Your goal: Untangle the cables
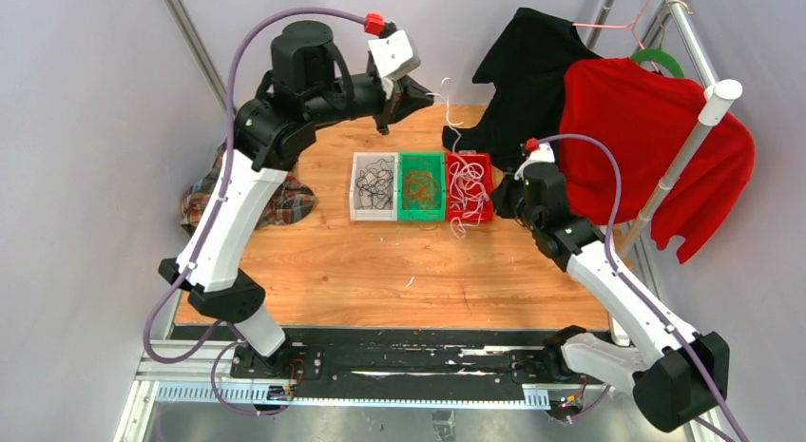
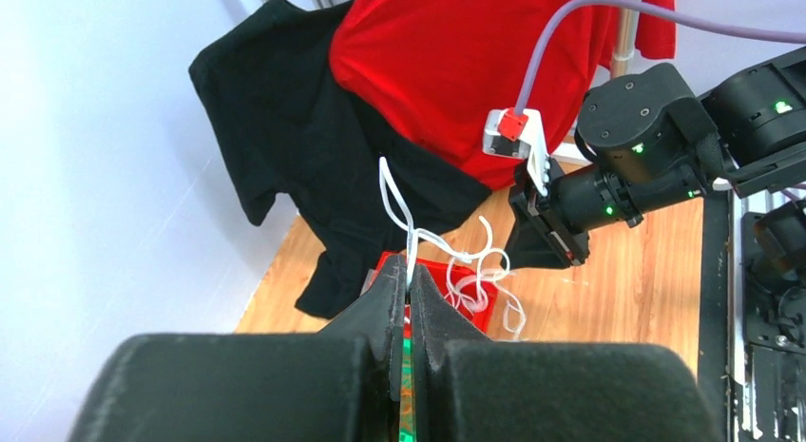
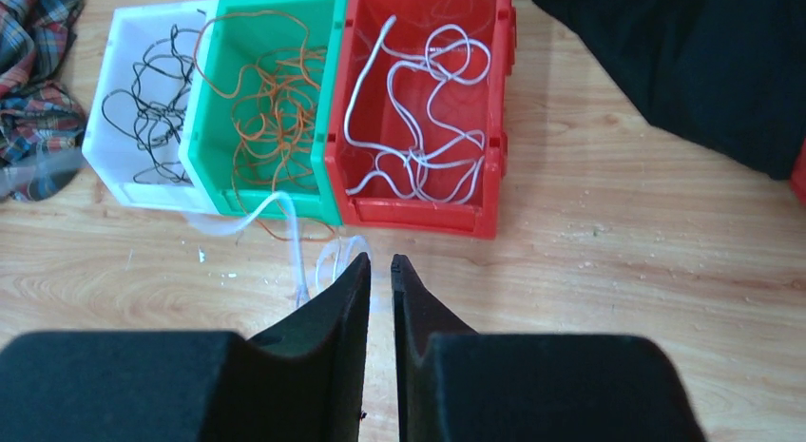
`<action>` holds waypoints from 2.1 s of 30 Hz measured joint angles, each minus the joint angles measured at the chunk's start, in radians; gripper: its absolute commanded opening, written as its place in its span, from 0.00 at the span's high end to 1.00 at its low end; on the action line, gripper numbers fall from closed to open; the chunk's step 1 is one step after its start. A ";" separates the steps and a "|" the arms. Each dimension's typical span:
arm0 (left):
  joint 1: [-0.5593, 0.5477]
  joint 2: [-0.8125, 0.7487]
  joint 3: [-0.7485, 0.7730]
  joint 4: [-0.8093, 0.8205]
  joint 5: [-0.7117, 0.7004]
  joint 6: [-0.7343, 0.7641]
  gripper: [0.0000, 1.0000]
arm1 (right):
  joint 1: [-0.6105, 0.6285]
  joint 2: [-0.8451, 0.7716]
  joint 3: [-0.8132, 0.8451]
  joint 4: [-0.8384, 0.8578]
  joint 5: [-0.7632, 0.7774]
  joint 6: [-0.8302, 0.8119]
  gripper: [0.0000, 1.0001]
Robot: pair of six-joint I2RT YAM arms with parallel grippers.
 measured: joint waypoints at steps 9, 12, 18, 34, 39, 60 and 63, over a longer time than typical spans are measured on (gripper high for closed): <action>0.000 0.137 0.006 0.077 0.003 -0.019 1.00 | -0.006 0.094 0.142 0.042 0.034 -0.029 0.88; 0.000 0.171 0.006 0.106 -0.002 -0.027 1.00 | -0.016 0.128 0.166 0.063 0.042 -0.037 0.88; 0.000 0.214 0.056 0.141 -0.004 -0.044 1.00 | -0.036 0.184 0.172 0.085 0.045 -0.049 0.81; 0.000 0.236 0.071 0.346 -0.004 -0.107 1.00 | -0.068 0.190 0.172 0.120 0.056 -0.043 0.79; 0.000 0.285 0.071 0.410 -0.003 -0.136 1.00 | -0.071 0.195 0.168 0.130 0.065 -0.032 0.79; 0.000 0.344 0.026 0.491 -0.010 -0.135 1.00 | -0.091 0.195 0.124 0.145 0.071 -0.007 0.80; 0.000 0.344 -0.056 0.497 -0.027 -0.088 1.00 | -0.092 0.195 0.117 0.146 0.071 -0.006 0.80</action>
